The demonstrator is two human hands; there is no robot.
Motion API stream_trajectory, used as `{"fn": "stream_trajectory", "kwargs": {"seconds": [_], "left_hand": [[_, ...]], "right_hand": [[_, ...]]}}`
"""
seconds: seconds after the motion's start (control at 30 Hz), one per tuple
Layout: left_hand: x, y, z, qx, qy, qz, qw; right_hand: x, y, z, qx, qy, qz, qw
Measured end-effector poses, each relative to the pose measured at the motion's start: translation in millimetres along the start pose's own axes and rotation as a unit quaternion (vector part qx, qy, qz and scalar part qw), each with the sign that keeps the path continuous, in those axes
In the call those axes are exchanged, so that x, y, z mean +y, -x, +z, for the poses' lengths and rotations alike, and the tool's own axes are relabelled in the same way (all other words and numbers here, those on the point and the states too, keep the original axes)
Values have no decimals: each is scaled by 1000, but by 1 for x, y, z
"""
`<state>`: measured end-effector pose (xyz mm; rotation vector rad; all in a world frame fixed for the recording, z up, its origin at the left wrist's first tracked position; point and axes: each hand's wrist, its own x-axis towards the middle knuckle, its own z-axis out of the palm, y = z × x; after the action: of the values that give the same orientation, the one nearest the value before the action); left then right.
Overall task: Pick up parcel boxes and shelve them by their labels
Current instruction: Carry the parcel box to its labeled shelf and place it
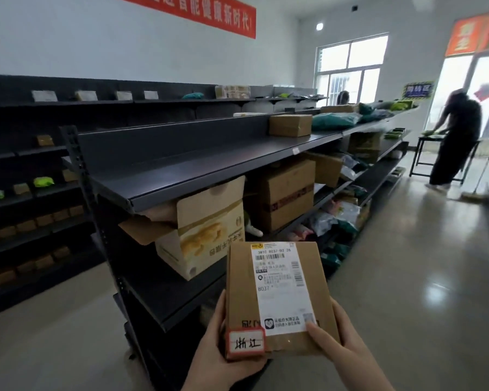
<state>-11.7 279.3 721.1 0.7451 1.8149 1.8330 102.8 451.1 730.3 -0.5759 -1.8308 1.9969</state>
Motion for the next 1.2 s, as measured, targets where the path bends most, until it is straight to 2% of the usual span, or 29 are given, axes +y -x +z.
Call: {"fn": "stream_trajectory", "kwargs": {"seconds": [0.3,0.43,0.73,0.9,1.2], "left_hand": [[-5,-63,42,-45,-31,-1,998],[0,-104,66,-58,-60,-9,996],[-1,-222,151,-127,-40,-6,991],[-11,-286,199,-133,-48,7,990],[-24,-413,280,-283,-10,39,958]], "right_hand": [[-4,-21,-47,100,-10,-14,995],[-7,-49,-71,119,-19,-17,993],[-11,-129,-162,196,-38,-42,979],[-20,-165,-214,231,-34,-50,971],[-42,-230,-291,331,-20,-58,942]]}}
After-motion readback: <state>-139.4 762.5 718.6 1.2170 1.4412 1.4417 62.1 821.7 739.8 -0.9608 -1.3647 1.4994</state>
